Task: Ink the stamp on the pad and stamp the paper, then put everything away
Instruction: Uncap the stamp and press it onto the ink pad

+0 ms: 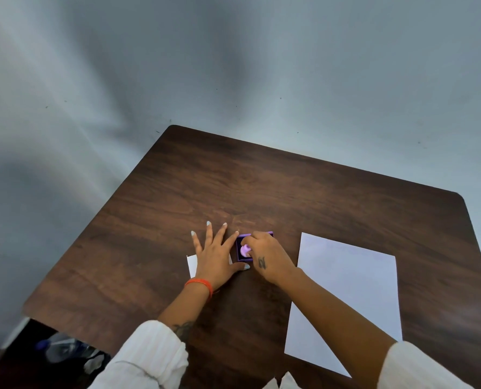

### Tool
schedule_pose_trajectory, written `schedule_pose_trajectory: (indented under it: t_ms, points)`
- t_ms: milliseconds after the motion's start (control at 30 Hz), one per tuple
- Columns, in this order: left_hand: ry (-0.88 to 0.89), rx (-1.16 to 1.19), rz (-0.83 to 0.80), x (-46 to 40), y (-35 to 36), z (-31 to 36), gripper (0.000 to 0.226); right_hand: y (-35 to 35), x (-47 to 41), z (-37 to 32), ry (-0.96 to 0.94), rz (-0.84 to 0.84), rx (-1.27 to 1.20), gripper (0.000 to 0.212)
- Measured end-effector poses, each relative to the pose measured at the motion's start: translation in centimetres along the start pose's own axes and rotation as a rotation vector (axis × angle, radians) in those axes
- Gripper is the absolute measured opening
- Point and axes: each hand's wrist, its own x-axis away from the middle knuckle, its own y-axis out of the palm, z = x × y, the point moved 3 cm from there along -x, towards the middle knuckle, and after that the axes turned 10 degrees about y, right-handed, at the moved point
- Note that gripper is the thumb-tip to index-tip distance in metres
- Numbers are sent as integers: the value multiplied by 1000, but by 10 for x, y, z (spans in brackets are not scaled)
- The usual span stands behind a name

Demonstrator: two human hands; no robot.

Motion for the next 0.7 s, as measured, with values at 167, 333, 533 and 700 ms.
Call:
schedule_pose_trajectory:
  t_ms: [167, 333, 533, 700]
  points:
    - [-2, 3, 21, 1, 2, -3, 74, 9, -3, 0, -83, -1, 126, 46]
    - [-1, 26, 63, 0, 1, -3, 71, 14, -5, 1, -116, 36, 192, 49]
    - [-3, 70, 92, 1, 3, -4, 70, 18, -6, 1, -99, 48, 183, 51]
    - [1, 84, 97, 0, 5, -4, 70, 21, -5, 0, -68, 51, 159, 53]
